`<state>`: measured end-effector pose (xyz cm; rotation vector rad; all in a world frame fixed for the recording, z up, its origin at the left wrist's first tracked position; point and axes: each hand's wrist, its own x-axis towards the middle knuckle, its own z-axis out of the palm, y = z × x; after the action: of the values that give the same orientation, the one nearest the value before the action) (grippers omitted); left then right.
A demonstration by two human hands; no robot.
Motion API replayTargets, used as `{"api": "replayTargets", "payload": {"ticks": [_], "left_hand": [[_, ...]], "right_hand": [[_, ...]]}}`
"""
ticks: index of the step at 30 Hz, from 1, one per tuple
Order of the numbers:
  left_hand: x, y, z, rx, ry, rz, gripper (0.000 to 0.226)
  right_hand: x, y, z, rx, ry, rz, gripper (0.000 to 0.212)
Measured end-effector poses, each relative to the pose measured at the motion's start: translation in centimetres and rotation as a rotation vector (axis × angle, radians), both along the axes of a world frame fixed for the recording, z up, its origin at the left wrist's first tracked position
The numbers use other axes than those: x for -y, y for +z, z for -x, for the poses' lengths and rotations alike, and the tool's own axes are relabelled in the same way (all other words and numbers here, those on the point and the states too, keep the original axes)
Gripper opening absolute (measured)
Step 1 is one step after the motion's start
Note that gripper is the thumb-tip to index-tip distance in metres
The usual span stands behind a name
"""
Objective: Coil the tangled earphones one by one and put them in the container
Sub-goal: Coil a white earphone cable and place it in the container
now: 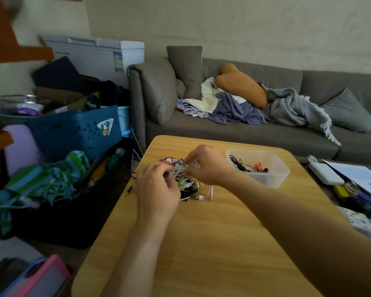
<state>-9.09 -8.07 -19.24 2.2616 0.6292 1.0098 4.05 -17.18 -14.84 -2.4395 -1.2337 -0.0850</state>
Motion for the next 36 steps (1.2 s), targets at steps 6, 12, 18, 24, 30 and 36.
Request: {"api": "replayTargets", "payload": {"ticks": [6,12,18,24,30,36], "left_hand": [[-0.2,0.2,0.3,0.213,-0.116,0.035,0.018],[2.6,1.6,0.4,0.243,-0.188,0.302,0.023],[5.3,2.6,0.5,0.214,-0.457,0.741,0.041],[6.7,3.1,1.1,0.124,-0.806,1.531,0.057],[8.2,1.8,1.7,-0.100,-0.803,1.403,0.056],[8.9,0.9,1.5,-0.175,-0.692,1.453,0.043]], "right_hand": [[1.4,2.0,-0.7,-0.235,-0.170,-0.340,0.009],[3.6,3.7,0.3,-0.697,-0.107,-0.748,0.010],[6.5,4.3,3.1,-0.847,-0.078,-0.890,0.014],[10.2,1.6,6.7,-0.974,-0.071,-0.946,0.013],[13.7,-2.4,8.6,-0.699,-0.081,-0.752,0.019],[16.1,-4.3,8.3,-0.349,-0.166,-0.484,0.026]]}}
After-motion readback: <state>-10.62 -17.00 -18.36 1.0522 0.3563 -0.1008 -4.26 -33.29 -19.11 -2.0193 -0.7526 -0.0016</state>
